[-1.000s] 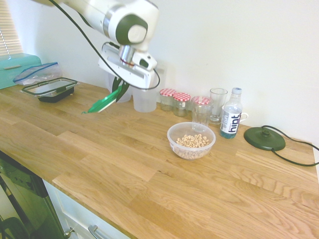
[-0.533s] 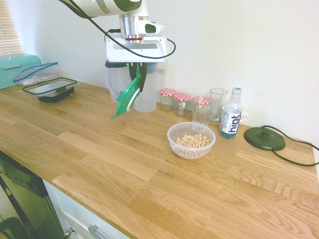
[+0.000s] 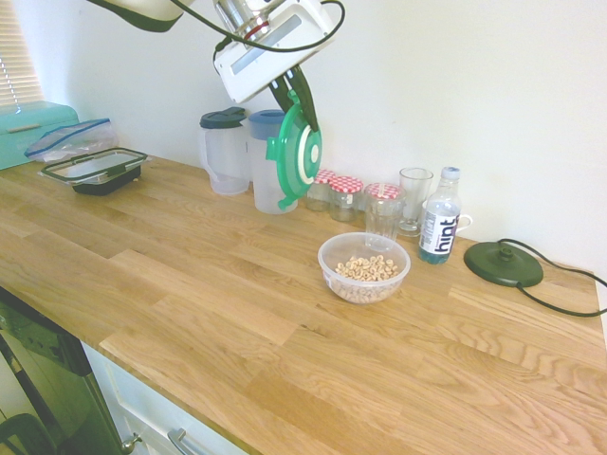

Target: Cover the lid of food container

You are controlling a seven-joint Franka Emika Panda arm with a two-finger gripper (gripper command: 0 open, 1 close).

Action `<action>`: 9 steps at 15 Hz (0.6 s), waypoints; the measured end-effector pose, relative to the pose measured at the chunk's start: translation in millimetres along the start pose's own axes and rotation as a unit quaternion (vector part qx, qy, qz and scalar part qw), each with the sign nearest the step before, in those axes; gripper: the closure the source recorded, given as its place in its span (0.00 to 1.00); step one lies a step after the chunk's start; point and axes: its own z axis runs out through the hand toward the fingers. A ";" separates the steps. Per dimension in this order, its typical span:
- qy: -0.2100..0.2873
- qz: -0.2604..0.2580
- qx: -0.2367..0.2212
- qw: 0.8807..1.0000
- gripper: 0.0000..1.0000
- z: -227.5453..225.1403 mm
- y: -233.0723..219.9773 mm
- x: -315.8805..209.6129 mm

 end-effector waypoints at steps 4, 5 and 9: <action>0.064 0.035 -0.111 0.991 1.00 48.8 1.2 5.3; 0.083 0.032 -0.139 0.986 1.00 60.4 1.6 1.4; 0.180 -0.017 -0.218 0.959 1.00 103.4 -0.8 -26.0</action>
